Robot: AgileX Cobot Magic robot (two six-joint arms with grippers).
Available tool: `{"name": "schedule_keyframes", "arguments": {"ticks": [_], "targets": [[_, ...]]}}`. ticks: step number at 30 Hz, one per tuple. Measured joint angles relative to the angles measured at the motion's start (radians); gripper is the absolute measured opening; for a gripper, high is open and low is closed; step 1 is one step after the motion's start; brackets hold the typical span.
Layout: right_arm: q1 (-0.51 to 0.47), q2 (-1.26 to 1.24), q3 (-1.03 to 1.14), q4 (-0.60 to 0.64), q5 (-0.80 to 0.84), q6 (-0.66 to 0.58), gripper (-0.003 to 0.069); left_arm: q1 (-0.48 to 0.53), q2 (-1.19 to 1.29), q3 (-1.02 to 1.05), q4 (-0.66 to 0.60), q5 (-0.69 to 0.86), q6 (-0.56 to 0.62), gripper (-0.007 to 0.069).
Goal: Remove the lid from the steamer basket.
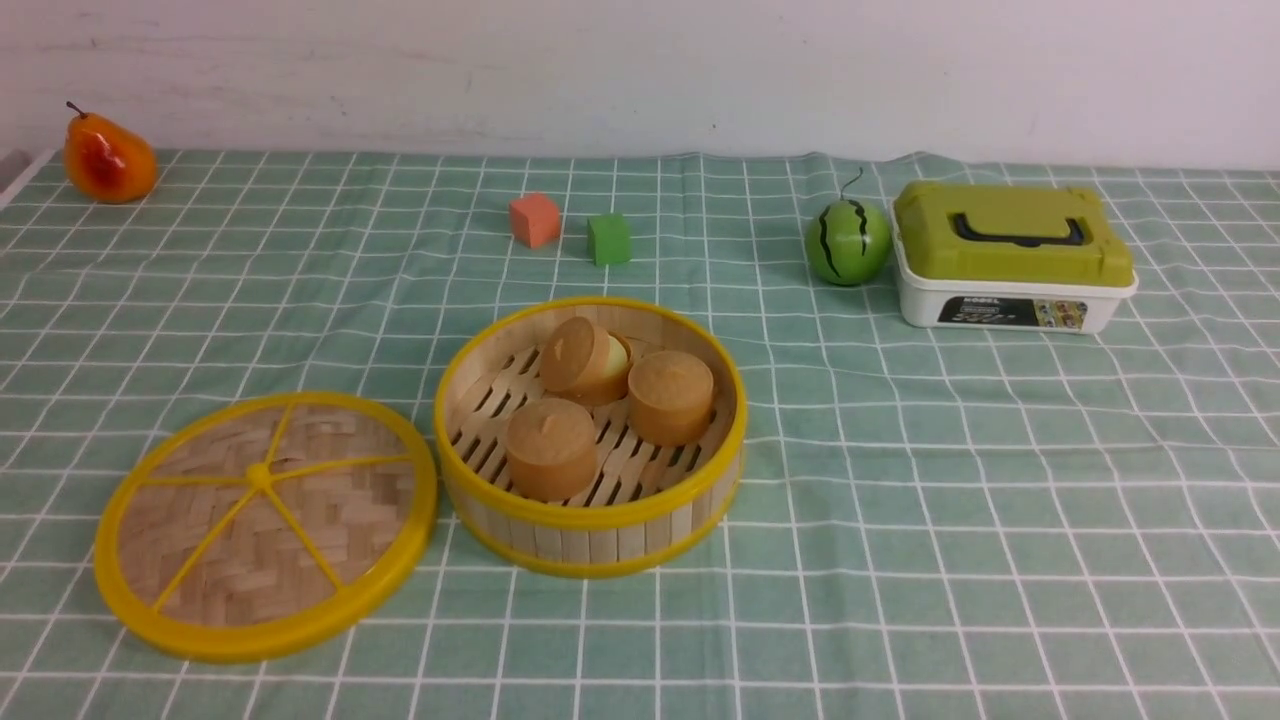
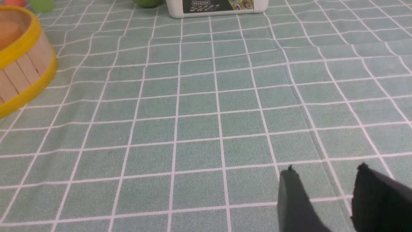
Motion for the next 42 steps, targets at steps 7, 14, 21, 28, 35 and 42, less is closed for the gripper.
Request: {"name": "schedule_keyframes", "arguments": {"ticks": [7, 14, 21, 28, 35, 42], "targets": [[0.000, 0.000, 0.000, 0.000, 0.000, 0.000, 0.0241, 0.028, 0.000, 0.000, 0.000, -0.001, 0.000, 0.0011], [0.000, 0.000, 0.000, 0.000, 0.000, 0.000, 0.0241, 0.054, 0.000, 0.000, 0.000, -0.001, 0.000, 0.0019], [0.000, 0.000, 0.000, 0.000, 0.000, 0.000, 0.0241, 0.054, 0.000, 0.000, 0.000, -0.001, 0.000, 0.0022], [0.000, 0.000, 0.000, 0.000, 0.000, 0.000, 0.0241, 0.054, 0.000, 0.000, 0.000, -0.001, 0.000, 0.0028], [0.000, 0.000, 0.000, 0.000, 0.000, 0.000, 0.0241, 0.054, 0.000, 0.000, 0.000, -0.001, 0.000, 0.0036], [0.000, 0.000, 0.000, 0.000, 0.000, 0.000, 0.0241, 0.054, 0.000, 0.000, 0.000, -0.001, 0.000, 0.0041]]}}
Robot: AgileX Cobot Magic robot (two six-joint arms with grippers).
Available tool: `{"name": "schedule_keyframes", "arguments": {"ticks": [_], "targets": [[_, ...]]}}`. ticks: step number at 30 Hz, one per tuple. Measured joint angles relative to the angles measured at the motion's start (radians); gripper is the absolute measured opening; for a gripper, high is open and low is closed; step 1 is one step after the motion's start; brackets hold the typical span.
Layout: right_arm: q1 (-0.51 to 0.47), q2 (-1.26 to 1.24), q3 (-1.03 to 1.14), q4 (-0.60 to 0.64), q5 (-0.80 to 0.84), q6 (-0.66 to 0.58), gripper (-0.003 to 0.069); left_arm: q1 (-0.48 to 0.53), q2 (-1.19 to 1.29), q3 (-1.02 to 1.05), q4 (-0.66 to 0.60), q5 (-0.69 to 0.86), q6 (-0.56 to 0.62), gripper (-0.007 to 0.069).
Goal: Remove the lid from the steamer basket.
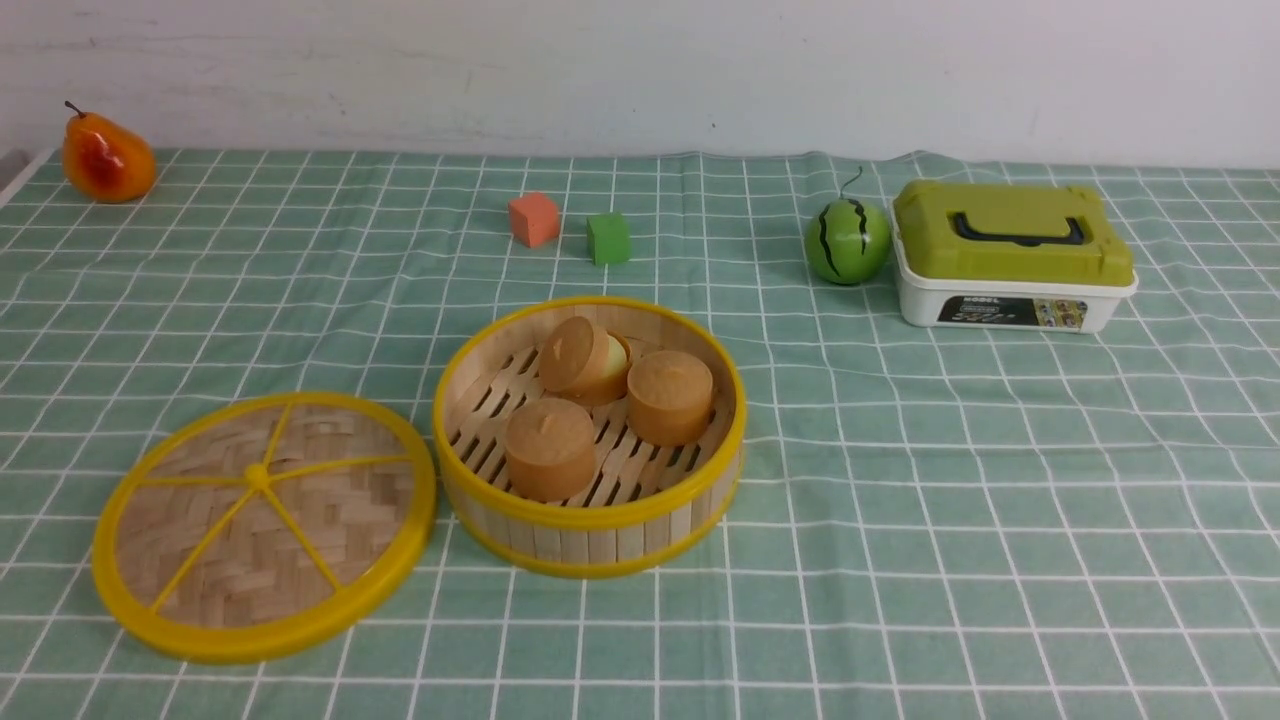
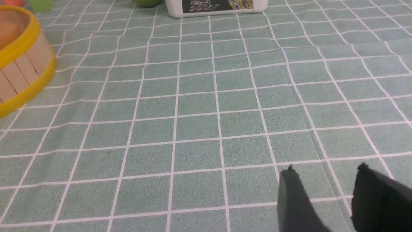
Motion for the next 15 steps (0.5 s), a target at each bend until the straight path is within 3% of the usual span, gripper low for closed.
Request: {"name": "schedule_keyframes", "arguments": {"ticks": [15], "targets": [[0.000, 0.000, 0.000, 0.000, 0.000, 0.000, 0.0241, 0.000, 0.000, 0.000, 0.001, 0.000, 0.000, 0.0058]]}}
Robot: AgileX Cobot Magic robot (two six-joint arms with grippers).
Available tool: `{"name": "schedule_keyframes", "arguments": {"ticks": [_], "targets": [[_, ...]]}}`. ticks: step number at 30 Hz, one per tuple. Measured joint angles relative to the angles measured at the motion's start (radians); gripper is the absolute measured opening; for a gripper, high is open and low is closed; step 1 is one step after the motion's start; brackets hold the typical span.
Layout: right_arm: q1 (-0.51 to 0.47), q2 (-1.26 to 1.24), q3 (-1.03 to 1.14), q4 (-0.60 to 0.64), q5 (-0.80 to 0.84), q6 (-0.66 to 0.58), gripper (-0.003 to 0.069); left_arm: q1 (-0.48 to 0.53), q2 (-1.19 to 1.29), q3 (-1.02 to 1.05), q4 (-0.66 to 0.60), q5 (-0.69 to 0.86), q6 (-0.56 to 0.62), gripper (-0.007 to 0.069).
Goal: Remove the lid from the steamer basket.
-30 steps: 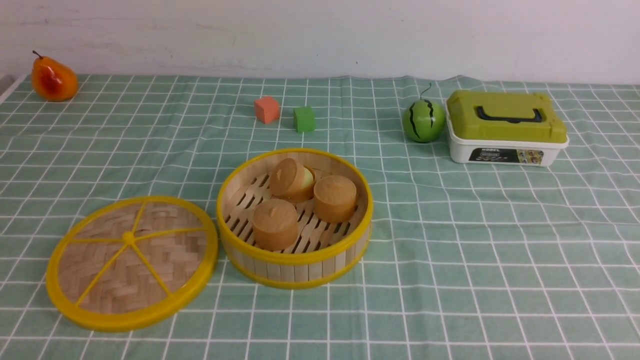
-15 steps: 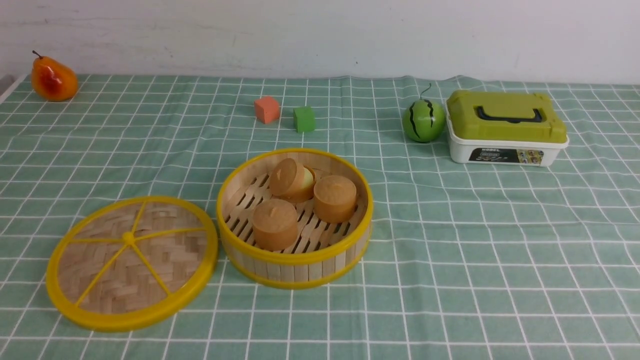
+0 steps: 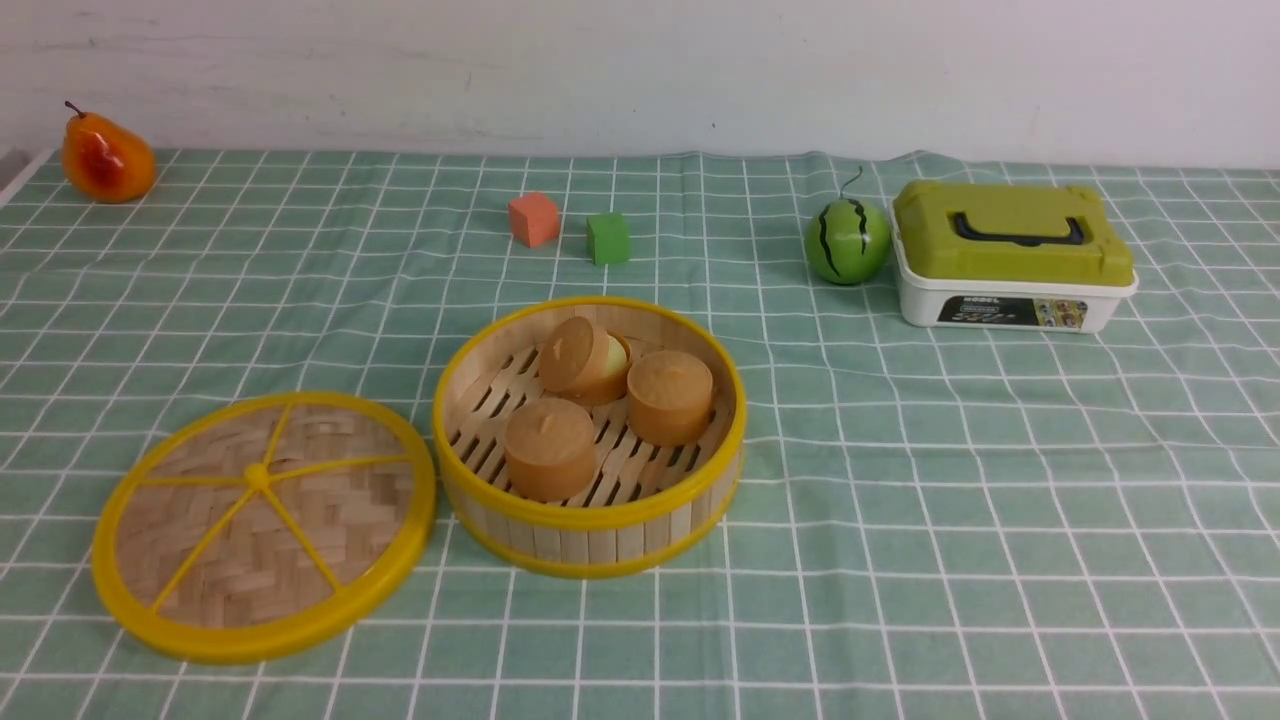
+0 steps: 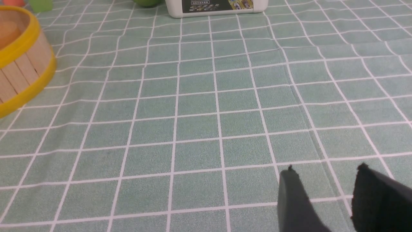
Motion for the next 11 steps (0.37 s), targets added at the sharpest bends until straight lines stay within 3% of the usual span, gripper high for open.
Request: {"name": "schedule_keyframes", "arguments": {"ticks": [11], "targets": [[0.000, 0.000, 0.000, 0.000, 0.000, 0.000, 0.0241, 0.000, 0.000, 0.000, 0.000, 0.000, 0.000, 0.0064]]}}
